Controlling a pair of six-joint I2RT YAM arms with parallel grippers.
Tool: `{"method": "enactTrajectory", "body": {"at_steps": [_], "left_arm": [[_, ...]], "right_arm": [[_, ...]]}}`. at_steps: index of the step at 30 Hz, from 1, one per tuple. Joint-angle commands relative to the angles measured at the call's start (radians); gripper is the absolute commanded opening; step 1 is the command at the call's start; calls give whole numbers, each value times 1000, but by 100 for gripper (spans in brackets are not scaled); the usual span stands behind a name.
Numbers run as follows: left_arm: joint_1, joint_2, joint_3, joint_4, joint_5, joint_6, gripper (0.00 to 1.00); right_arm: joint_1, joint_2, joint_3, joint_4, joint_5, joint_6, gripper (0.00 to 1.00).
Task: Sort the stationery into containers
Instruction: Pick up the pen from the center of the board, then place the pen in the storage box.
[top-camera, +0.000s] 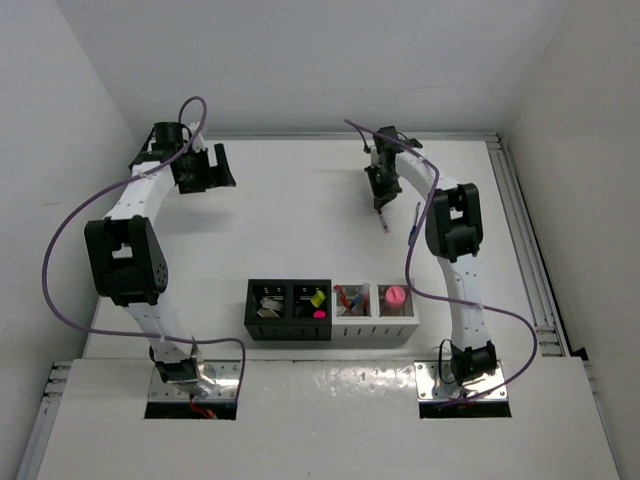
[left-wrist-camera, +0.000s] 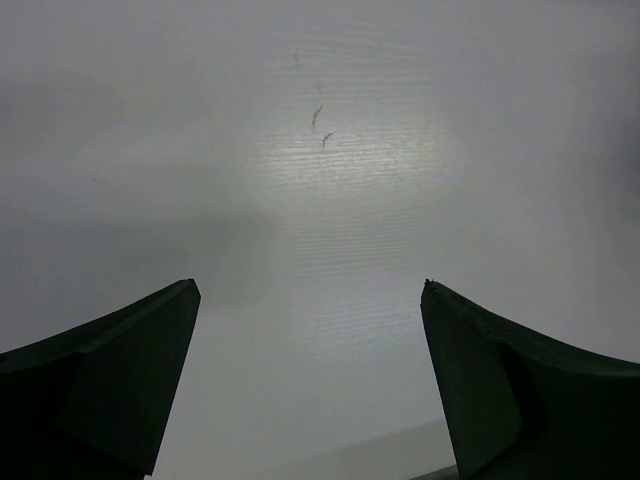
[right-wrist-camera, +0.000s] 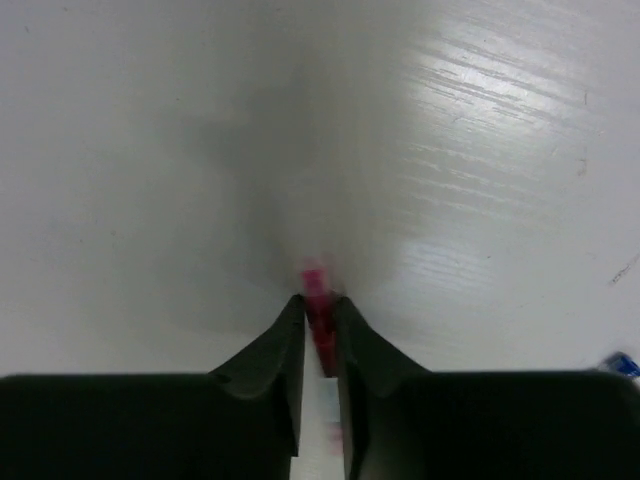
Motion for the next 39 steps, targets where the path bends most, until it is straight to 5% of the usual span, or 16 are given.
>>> {"method": "enactTrajectory", "body": {"at_steps": [1, 3, 11, 16, 29, 39], "left_arm": [[18, 8, 60, -26, 18, 16, 100], [19, 13, 63, -28, 30, 18, 100], [21, -128, -93, 188, 131, 8, 100], [19, -214, -195, 388, 197, -22, 100], [5, -329, -325, 497, 260, -27, 100], [-16, -424, -327, 466, 239, -16, 100]], "right_arm": [[8, 9, 2, -39, 7, -7, 12], [11, -2, -21, -42, 1, -13, 0], [5, -211, -80, 5, -249, -35, 0], [-14, -585, -435, 395, -442, 73, 0], [164, -1306, -1095, 881, -260, 174, 0], [441, -1577, -1386, 961, -129, 74, 0]]}}
